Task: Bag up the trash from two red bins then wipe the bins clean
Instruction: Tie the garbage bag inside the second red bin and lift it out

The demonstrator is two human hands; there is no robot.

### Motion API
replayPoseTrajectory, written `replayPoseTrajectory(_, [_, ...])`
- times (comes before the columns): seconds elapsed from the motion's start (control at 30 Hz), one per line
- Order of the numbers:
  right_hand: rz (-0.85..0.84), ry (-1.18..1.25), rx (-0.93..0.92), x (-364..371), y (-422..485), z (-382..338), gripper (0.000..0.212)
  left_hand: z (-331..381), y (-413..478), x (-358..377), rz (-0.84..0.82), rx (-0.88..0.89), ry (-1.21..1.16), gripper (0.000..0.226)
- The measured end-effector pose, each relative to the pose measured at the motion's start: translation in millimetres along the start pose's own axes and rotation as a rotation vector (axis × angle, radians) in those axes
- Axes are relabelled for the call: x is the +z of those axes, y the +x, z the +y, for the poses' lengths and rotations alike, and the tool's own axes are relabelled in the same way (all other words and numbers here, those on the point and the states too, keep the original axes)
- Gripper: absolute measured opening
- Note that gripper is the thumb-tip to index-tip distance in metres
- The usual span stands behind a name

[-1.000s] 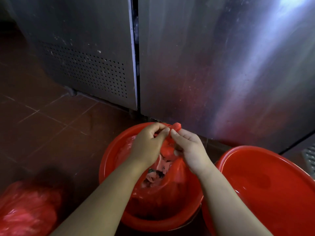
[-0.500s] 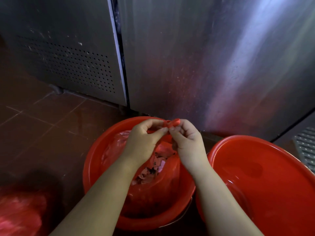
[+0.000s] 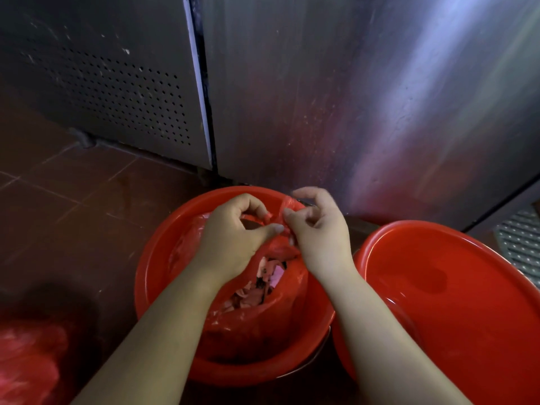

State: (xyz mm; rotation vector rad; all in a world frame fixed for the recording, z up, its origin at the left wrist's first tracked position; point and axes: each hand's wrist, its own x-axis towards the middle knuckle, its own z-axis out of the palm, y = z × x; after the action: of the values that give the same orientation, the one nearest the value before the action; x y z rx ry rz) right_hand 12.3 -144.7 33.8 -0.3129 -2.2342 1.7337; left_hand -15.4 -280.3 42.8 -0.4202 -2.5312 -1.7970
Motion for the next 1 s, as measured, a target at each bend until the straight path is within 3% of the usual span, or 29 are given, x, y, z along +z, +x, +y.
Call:
replayPoseTrajectory(0.17, [-0.2,-0.108,0.019,-0.5,-2.9,-2.5,0.02,-7.5,1.7,-9.7,0.063,-0.011,0.087,0.018])
replayPoseTrajectory(0.3, [-0.272,-0.226,-0.002,-1.3,-2.9,-1.3,0.036,-12.2,6.1,-12.9,0.039,-0.042,0.069,0.014])
replayPoseTrajectory(0.43, [-0.311,-0.029,0.041,0.3,-3.1,-1.6,0.033,-14.5,7.0,-12.4,0.043,-0.067,0.048,0.016])
replayPoseTrajectory(0.63, [-0.336,0.187,0.022,-3.9,-3.3,3.0,0.059,-16.4,9.6,-10.1,0.067,-0.149,0.012,0.014])
replayPoseTrajectory(0.7, [-0.305,0.178,-0.023,-3.4,-5.0,3.6,0.053,-15.4,9.2,-8.3,0.065,-0.158,0.003,0.013])
replayPoseTrajectory(0.83, [-0.17,0.133,-0.09,-0.3,-6.5,3.4,0.021,-13.3,9.2,-6.1,0.048,-0.168,-0.025,0.011])
replayPoseTrajectory(1.0, [-0.006,0.212,0.077,-1.8,-1.6,13.1,0.017,-18.2,11.7,-7.8,0.082,-0.252,-0.105,0.014])
